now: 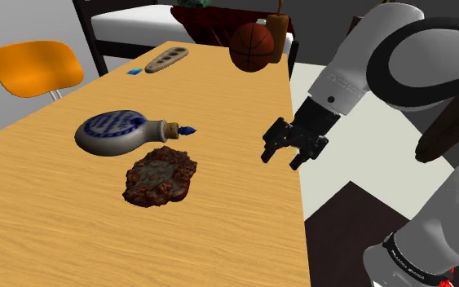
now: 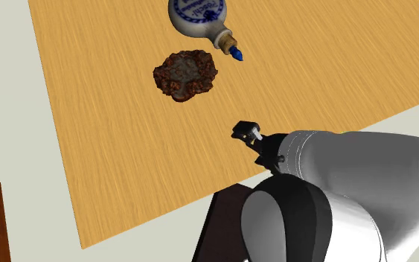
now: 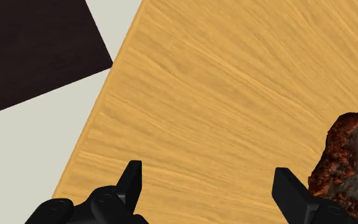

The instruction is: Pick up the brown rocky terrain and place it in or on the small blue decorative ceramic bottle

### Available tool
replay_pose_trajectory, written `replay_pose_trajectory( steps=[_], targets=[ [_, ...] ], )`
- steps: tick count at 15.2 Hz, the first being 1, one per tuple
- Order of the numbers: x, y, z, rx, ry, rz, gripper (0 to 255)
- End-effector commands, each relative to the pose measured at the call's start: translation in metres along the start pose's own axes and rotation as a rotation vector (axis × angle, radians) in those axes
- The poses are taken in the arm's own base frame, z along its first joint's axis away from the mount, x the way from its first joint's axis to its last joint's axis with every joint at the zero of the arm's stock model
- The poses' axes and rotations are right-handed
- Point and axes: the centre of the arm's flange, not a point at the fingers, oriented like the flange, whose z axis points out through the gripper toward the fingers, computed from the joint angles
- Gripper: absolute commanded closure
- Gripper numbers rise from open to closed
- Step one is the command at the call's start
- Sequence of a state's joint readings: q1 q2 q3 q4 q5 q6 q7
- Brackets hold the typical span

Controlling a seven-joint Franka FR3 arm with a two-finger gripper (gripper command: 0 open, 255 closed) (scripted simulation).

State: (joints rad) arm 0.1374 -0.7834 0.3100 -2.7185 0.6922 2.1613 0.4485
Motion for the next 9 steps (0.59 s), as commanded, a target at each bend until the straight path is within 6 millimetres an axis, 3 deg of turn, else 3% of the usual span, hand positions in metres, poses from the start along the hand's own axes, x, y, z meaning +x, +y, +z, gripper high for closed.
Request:
replay_pose_trajectory(
  steps=[1,9],
  targets=[
    [-0.001,-0.012,0.016,0.052,0.017,0.044,0],
    [0.004,-0.075,0.071,0.245,0.077,0.202,0]
  ],
)
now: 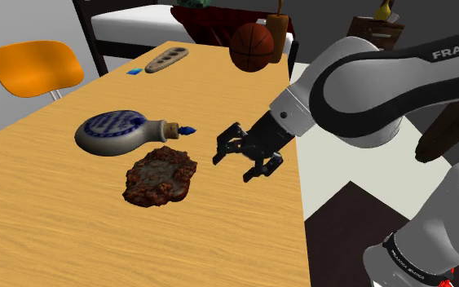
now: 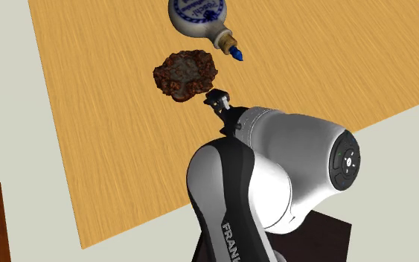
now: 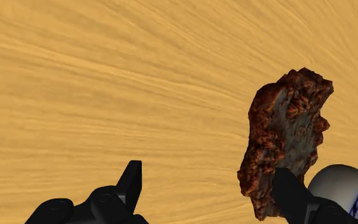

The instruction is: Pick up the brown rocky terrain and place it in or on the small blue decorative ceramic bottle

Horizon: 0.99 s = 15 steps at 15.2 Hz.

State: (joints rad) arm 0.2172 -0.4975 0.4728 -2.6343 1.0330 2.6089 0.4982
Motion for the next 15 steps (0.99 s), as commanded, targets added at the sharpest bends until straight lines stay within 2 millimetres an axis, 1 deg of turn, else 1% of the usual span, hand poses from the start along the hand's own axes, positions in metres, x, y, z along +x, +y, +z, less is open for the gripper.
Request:
replay_pose_trajectory(
  steps=[1,5,12,13,15],
  targets=[
    [0.000,-0.016,0.015,0.051,0.018,0.044,0],
    [0.000,-0.044,0.042,0.140,0.045,0.117,0],
    [0.002,-0.049,0.079,0.140,0.045,0.117,0],
    [0.002,-0.050,0.082,0.140,0.045,0.117,0],
    [0.002,-0.050,0.082,0.140,0.045,0.117,0]
  ],
)
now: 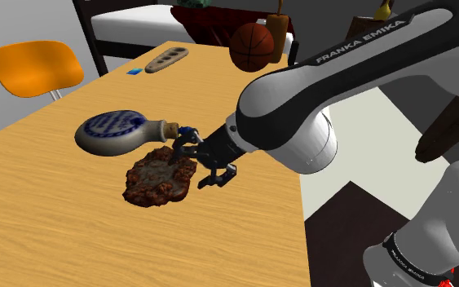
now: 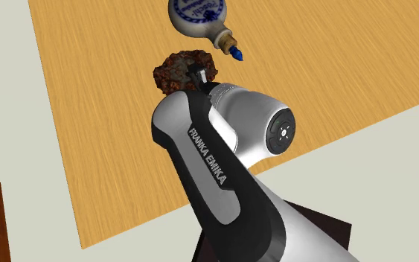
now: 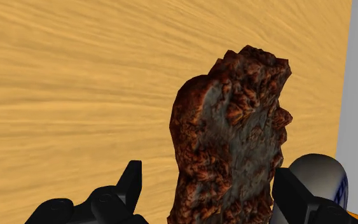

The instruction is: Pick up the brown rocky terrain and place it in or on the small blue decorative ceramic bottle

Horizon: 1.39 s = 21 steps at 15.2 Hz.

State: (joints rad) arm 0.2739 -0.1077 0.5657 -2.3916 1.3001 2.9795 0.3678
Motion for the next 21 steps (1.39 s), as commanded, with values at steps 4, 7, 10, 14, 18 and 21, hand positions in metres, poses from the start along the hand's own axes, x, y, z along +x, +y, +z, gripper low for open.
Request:
replay_pose_trajectory(
  steps=[4,7,10,14,18,21],
  targets=[
    [0.000,0.000,0.001,0.000,0.000,0.000,0],
    [0.000,0.000,0.001,0.000,0.000,0.000,255],
    [0.000,0.000,0.001,0.000,0.000,0.000,255],
    [0.000,0.000,0.001,0.000,0.000,0.000,255],
    [-0.001,-0.011,-0.010,0.000,0.000,0.000,255],
    [-0.003,-0.023,-0.021,0.000,0.000,0.000,255]
  ],
)
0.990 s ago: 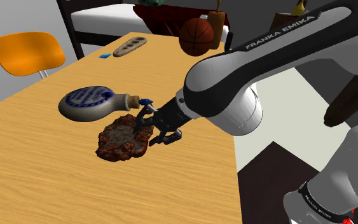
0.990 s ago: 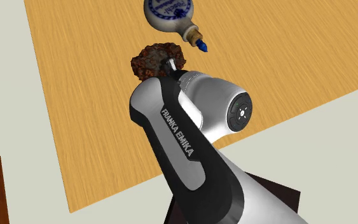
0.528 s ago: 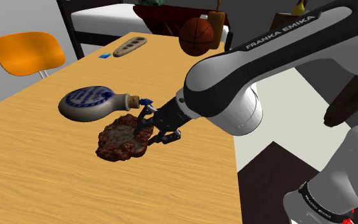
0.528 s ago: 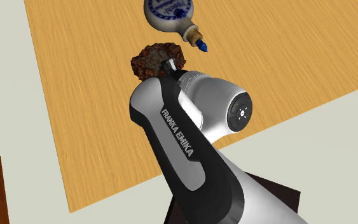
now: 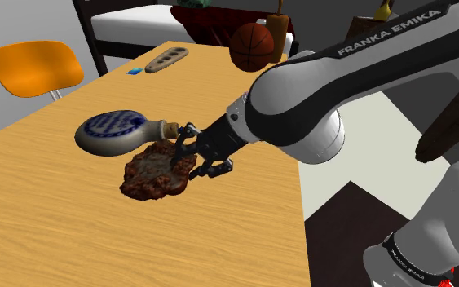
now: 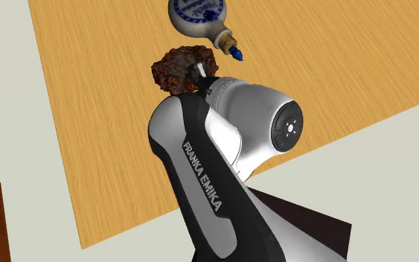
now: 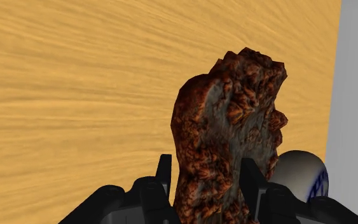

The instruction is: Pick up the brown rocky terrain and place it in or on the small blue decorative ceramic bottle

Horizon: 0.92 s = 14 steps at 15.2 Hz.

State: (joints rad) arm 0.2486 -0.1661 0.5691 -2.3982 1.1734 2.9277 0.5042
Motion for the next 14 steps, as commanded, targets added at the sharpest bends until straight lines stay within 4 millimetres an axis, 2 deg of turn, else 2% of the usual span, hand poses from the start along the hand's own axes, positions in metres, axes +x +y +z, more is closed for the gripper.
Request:
replay_pose_trajectory(
  steps=[1,14],
  targets=[
    [-0.001,-0.009,-0.007,0.000,0.001,0.000,255],
    [-0.009,-0.057,-0.055,0.000,0.001,0.000,255]
  ],
)
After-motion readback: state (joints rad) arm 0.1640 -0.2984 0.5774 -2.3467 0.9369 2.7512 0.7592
